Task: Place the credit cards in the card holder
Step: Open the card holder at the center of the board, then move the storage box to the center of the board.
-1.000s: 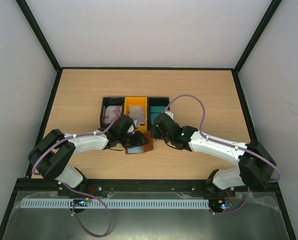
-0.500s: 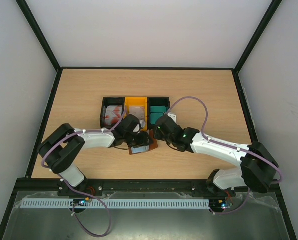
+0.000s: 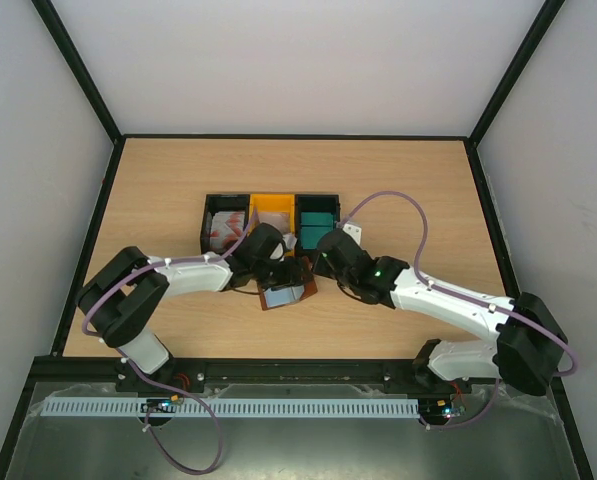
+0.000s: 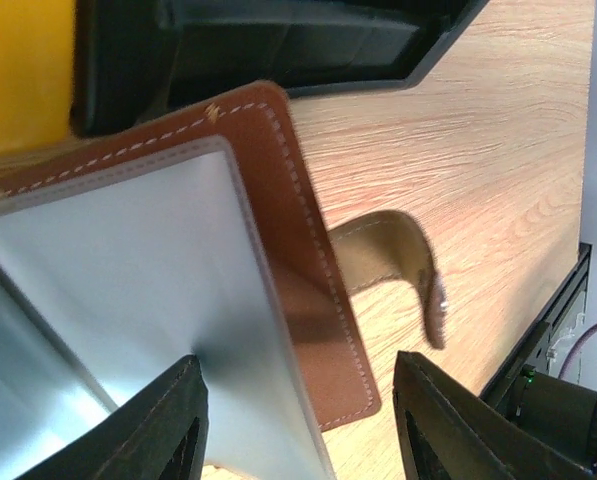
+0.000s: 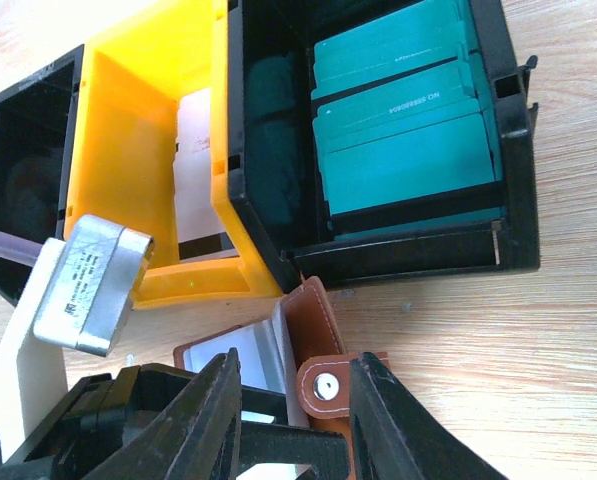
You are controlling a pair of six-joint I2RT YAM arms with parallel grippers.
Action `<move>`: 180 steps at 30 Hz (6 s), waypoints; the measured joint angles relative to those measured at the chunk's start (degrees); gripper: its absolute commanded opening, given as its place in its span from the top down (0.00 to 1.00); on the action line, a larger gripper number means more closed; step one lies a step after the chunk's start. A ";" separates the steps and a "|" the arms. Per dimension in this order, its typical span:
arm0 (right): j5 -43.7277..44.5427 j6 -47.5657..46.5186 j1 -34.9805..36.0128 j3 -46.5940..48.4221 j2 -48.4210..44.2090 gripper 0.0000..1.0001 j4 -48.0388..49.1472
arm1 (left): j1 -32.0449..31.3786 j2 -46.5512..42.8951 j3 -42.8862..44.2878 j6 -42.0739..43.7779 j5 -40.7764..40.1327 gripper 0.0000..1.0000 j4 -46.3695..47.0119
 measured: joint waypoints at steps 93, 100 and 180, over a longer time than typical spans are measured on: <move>-23.34 -16.79 -5.70 -6.40 1.03 0.79 4.46 | -11.63 3.28 15.34 -10.12 -34.82 0.54 -26.73; -18.73 -17.11 -5.70 -0.55 -3.32 0.72 -2.10 | -10.73 -1.81 14.05 -8.66 -34.10 0.55 -23.91; -7.65 -11.15 3.74 8.00 23.12 0.66 -2.78 | 21.77 -8.63 18.23 28.17 -23.82 0.52 -35.95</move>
